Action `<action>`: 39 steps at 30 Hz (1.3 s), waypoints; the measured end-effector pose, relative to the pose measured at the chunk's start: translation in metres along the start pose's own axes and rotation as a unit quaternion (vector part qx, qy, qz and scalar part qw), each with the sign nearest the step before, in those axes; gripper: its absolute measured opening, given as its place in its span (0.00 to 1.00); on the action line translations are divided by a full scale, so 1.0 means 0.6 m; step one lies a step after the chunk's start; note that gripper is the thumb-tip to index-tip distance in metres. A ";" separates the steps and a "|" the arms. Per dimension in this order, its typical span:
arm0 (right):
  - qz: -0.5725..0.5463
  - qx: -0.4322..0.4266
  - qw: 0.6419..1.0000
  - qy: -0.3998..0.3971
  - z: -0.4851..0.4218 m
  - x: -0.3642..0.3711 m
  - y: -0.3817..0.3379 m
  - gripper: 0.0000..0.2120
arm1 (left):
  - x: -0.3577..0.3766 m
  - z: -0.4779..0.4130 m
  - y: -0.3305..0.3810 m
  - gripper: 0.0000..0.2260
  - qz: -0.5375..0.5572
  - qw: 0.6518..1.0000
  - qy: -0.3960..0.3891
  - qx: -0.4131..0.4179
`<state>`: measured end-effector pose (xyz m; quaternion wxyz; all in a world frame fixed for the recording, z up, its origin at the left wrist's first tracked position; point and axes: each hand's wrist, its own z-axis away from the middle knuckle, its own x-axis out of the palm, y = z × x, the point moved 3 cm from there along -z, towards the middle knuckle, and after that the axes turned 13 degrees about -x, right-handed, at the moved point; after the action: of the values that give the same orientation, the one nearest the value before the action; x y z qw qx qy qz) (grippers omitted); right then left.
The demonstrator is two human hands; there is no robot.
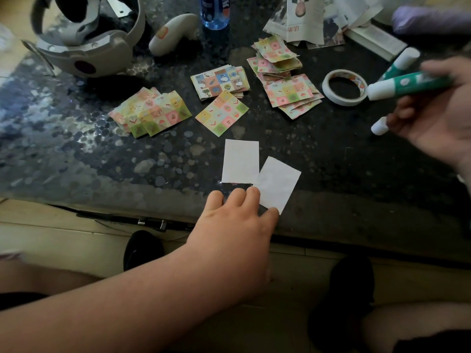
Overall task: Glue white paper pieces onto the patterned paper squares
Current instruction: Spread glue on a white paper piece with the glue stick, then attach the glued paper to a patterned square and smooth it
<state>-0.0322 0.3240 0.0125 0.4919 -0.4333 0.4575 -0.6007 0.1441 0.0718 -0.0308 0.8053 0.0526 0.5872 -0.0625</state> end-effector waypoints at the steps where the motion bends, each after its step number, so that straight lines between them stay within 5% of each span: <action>1: -0.007 0.019 1.000 -0.003 0.005 0.003 0.002 0.16 | -0.001 -0.002 0.000 0.35 -0.001 1.000 -0.001 -0.002; 5: -0.002 0.064 0.993 -0.096 0.029 0.026 0.010 0.13 | -0.009 -0.015 -0.006 0.34 -0.002 1.000 -0.009 -0.014; 9: 0.116 0.052 0.970 -0.208 0.060 0.068 0.014 0.10 | -0.022 -0.030 -0.008 0.31 -0.012 0.999 -0.030 -0.011; 13: 0.218 -0.045 0.965 -0.138 0.060 0.087 0.026 0.21 | -0.033 -0.047 -0.006 0.29 -0.018 0.998 -0.055 -0.005; 20: 0.450 -0.161 0.869 -0.129 0.065 0.087 0.044 0.41 | -0.056 -0.065 -0.027 0.25 0.079 0.991 -0.107 -0.031; 30: 0.467 -0.147 0.866 -0.105 0.055 0.079 0.067 0.23 | -0.072 -0.094 -0.053 0.12 0.252 0.961 -0.037 -0.108; 35: 0.445 -0.096 0.884 -0.109 0.056 0.075 0.084 0.19 | -0.077 -0.113 -0.053 0.22 0.322 0.934 -0.031 -0.150; 39: 0.458 -0.047 0.882 -0.102 0.065 0.069 0.075 0.26 | -0.074 -0.128 -0.044 0.31 0.371 0.908 -0.088 -0.175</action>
<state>0.0086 0.2742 -0.0205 0.7352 -0.2569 0.5798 -0.2394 0.0544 0.0597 -0.0124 0.8150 0.1193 0.4541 0.3397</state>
